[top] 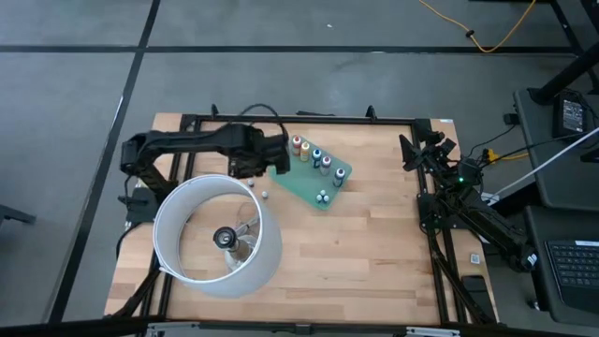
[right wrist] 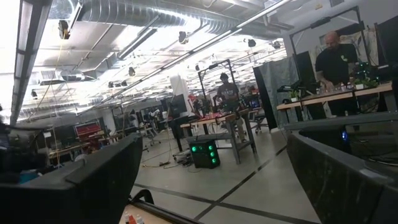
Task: Pick & Place food coloring
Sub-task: Put the small black food coloring bottle into the green bin
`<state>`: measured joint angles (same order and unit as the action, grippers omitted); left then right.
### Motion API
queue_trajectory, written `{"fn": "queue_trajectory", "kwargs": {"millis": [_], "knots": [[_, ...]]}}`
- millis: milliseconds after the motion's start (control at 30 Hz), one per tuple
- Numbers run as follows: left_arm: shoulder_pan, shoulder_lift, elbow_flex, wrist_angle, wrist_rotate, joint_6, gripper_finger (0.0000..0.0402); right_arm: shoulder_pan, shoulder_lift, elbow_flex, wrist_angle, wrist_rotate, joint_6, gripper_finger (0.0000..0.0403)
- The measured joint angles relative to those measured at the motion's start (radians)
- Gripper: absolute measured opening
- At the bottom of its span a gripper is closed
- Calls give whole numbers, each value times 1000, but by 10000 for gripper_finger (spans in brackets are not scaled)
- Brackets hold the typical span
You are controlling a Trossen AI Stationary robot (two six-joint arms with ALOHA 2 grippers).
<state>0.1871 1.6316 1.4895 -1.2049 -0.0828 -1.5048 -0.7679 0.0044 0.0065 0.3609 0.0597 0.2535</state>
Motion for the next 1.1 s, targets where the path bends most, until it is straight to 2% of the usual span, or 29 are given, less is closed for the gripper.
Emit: {"fn": "queue_trajectory", "kwargs": {"millis": [233,433,600,833,1100], "knots": [[-55,82,0,-37,0,-53,400,0,0,0,0,0,0,399],[-62,151,0,-48,3,-44,400,0,0,0,0,0,0,399],[-63,224,0,-50,48,10,400,0,0,0,0,0,0,399],[-61,239,-31,-36,22,13,400,0,0,0,0,0,0,399],[-58,239,-130,96,35,-3,400,0,0,0,0,0,0,399]]}}
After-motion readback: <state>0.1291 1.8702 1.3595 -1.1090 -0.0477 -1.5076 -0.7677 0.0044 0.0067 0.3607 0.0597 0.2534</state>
